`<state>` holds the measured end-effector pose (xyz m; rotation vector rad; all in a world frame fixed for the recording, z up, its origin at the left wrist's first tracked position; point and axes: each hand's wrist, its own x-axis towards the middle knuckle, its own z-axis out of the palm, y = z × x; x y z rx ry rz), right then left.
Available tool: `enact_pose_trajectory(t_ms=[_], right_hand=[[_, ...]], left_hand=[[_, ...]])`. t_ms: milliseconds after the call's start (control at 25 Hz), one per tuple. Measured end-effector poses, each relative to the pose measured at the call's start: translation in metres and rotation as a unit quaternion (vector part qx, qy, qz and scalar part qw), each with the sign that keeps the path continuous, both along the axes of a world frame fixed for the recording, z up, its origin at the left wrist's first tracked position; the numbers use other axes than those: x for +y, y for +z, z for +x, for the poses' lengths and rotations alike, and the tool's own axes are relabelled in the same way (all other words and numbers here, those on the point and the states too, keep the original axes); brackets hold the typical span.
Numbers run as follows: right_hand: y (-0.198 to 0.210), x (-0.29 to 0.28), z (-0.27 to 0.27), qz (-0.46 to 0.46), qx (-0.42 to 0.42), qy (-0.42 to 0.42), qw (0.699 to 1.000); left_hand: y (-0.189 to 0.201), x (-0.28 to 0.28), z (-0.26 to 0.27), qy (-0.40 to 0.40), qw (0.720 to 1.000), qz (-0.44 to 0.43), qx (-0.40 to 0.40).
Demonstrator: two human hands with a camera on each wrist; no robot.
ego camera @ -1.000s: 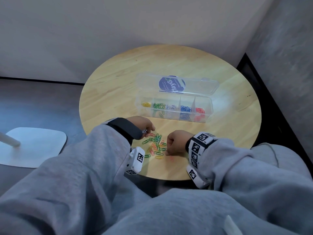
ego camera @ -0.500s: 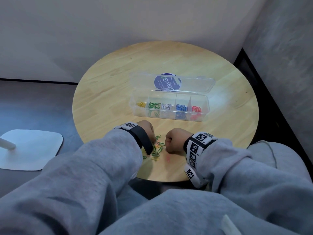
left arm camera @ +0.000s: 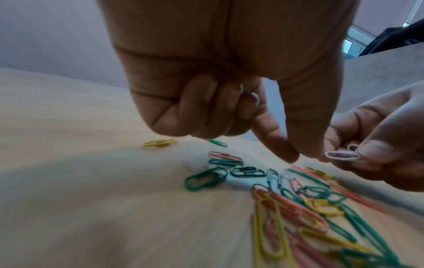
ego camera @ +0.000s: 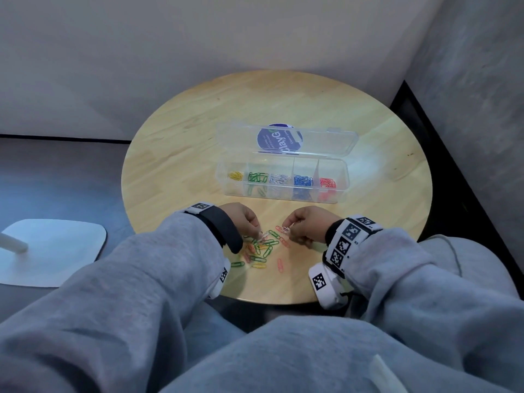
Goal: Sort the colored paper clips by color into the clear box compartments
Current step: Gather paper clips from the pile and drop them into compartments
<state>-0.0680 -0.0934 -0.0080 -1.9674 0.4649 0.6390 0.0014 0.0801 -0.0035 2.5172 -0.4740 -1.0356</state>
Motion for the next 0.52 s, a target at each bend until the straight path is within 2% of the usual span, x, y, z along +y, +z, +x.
enact_pose_trajectory(t_ms=[120, 240, 520], right_hand=[[-0.002, -0.002, 0.003, 0.009, 0.041, -0.003, 0.999], [-0.001, -0.002, 0.008, 0.026, 0.072, -0.040, 0.996], [-0.001, -0.013, 0.005, 0.169, 0.057, -0.139, 0.974]], left_hand=[[0.001, -0.005, -0.001, -0.014, 0.999, 0.023, -0.031], [-0.001, -0.013, -0.003, -0.032, 0.996, 0.053, -0.061], [-0.010, -0.029, -0.002, -0.051, 0.992, 0.084, -0.073]])
